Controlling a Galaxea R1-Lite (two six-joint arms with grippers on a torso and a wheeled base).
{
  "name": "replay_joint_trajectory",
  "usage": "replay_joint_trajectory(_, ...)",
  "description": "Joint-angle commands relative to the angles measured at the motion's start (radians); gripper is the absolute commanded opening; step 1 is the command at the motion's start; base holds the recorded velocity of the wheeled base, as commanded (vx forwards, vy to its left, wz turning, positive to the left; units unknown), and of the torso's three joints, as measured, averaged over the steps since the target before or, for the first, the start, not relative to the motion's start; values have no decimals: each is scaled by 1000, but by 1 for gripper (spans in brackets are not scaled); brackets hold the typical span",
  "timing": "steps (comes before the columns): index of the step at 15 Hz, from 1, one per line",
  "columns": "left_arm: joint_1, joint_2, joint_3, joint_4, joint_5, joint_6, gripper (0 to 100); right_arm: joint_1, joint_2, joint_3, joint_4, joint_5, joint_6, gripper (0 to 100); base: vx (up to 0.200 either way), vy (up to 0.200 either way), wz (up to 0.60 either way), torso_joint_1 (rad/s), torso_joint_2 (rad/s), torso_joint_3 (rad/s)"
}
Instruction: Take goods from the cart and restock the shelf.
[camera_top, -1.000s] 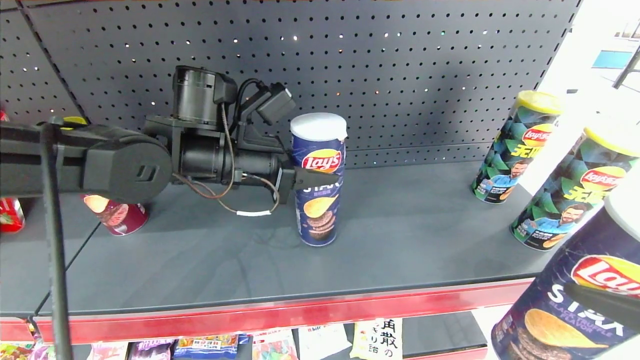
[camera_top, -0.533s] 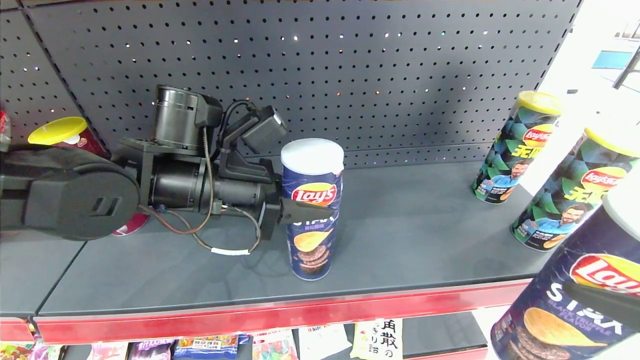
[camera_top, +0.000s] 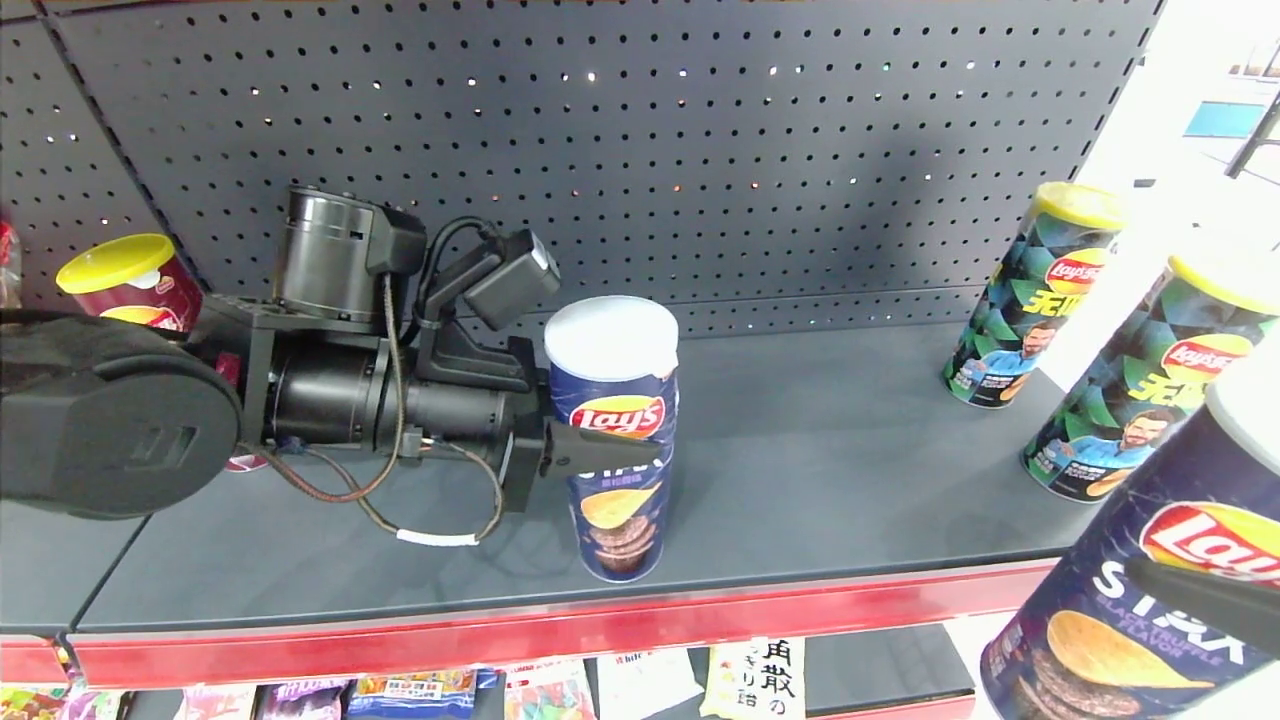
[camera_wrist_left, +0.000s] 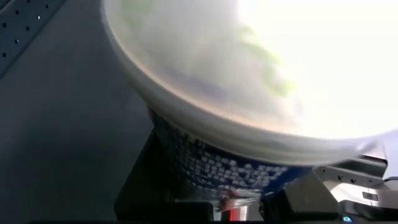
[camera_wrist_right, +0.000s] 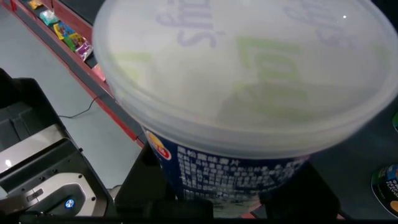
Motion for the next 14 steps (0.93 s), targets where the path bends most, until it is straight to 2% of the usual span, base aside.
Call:
replay_joint_trajectory(1, -1, -21, 26, 2, 0, -2, 0, 0, 4, -2, 0, 1, -1, 0, 0, 0, 0, 0, 0, 0)
replay_joint_trajectory(7, 0, -18, 34, -11, 9, -1, 0, 0, 4, -8, 0, 1, 0, 0, 0, 0, 0, 0, 0, 0)
replay_joint_trajectory(8, 0, -18, 34, -11, 9, -1, 100, 0, 4, -8, 0, 1, 0, 0, 0, 0, 0, 0, 0, 0)
replay_joint_trajectory(12, 0, -24, 37, -14, 9, -2, 100, 0, 40, -34, -2, 2, -1, 0, 0, 0, 0, 0, 0, 0)
replay_joint_trajectory(14, 8, -54, 64, -14, 10, -2, 100, 2, 103, -92, -2, 2, -5, 0, 0, 0, 0, 0, 0, 0)
